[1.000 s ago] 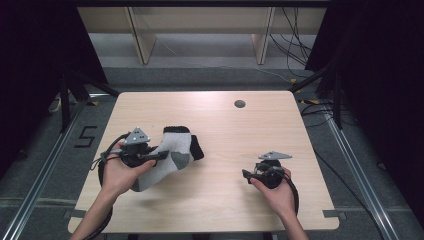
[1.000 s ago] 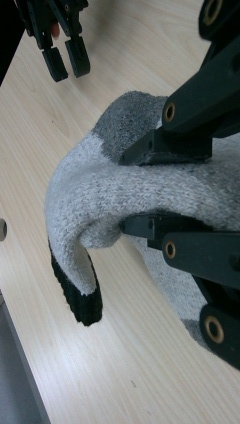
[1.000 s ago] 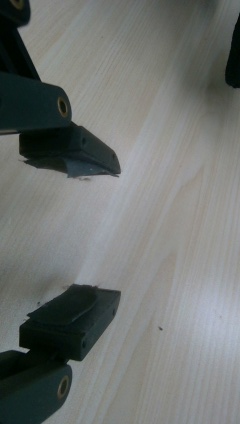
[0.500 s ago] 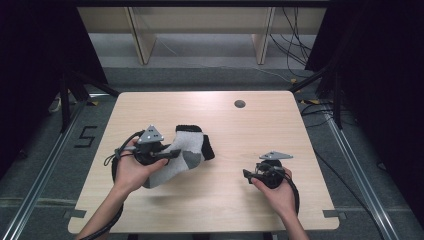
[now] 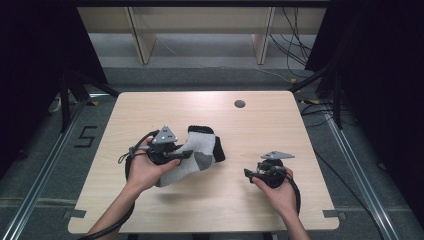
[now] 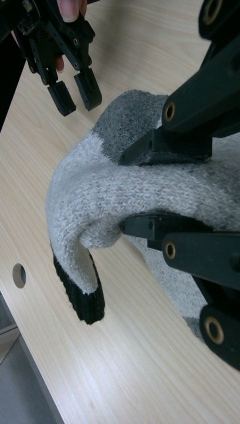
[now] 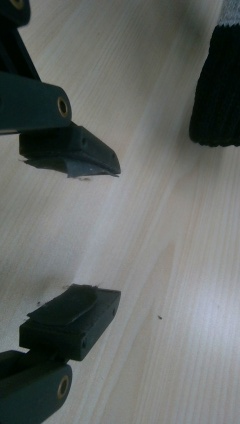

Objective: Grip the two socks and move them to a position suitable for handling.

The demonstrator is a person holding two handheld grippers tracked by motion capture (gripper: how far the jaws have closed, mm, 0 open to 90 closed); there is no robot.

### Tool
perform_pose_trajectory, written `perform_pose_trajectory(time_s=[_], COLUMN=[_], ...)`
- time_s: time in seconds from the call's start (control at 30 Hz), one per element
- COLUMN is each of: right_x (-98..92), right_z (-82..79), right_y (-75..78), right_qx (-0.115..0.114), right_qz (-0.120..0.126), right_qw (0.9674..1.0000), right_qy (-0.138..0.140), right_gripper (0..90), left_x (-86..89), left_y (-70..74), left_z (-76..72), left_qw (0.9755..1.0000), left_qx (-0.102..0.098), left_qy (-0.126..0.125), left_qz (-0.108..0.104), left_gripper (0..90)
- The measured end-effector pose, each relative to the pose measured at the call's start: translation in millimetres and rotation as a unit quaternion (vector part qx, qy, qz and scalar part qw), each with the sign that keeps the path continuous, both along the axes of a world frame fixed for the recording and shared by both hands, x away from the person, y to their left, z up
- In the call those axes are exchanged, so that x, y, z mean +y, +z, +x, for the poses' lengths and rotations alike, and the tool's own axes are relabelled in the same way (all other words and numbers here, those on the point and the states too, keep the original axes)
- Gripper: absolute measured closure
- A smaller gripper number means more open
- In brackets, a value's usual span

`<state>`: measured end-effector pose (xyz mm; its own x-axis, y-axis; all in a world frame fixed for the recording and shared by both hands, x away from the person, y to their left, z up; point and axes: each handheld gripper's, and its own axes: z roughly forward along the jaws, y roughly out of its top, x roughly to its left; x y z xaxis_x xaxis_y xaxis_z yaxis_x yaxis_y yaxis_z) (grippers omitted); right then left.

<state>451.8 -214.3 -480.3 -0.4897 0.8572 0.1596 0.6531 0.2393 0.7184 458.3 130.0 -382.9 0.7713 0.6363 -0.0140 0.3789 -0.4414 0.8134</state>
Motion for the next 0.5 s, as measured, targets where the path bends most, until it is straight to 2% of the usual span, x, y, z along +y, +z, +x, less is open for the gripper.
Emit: perform_pose_trajectory(time_s=[0.07,0.23,0.27,0.37,0.4,0.43,0.47,0.5], right_x=[0.3,-1.0,-0.9,-2.3,-1.1,-1.1,-2.9,-3.8], right_z=[-0.3,-0.4,-1.8,-1.5,-2.8,-2.8,-0.9,-0.2], right_y=[-0.4,0.0,1.1,1.7,2.4,2.4,1.1,0.6], right_qx=[0.004,0.003,0.011,0.011,0.018,0.018,0.005,0.004], right_qz=[0.01,0.01,0.009,0.005,0.009,0.009,0.009,0.012], right_qw=[0.9999,0.9999,0.9998,0.9998,0.9995,0.9995,0.9998,0.9998], right_qy=[-0.007,-0.009,-0.015,-0.017,-0.025,-0.025,-0.014,-0.012], right_gripper=[37.6,37.6,37.6,37.6,37.6,37.6,37.6,37.6], left_x=[-3.7,-11.7,-14.6,-20.3,-21.5,-21.5,-23.9,-25.0], left_y=[-0.2,-2.5,-3.4,-6.6,-7.5,-7.5,-9.5,-10.3], left_z=[0.3,1.0,1.1,1.3,1.8,1.8,1.8,1.6], left_qw=[1.0,0.9999,0.9999,0.9998,0.9998,0.9998,0.9997,0.9997], left_qx=[-0.002,-0.001,-0.001,0.001,0.001,0.001,0.002,0.002], left_qy=[-0.002,-0.012,-0.014,-0.019,-0.022,-0.022,-0.025,-0.024], left_qz=[0.001,-0.003,0.001,0.0,-0.001,-0.001,-0.002,0.001], left_gripper=[71.3,71.3,71.3,71.3,71.3,71.2,71.2,71.2])
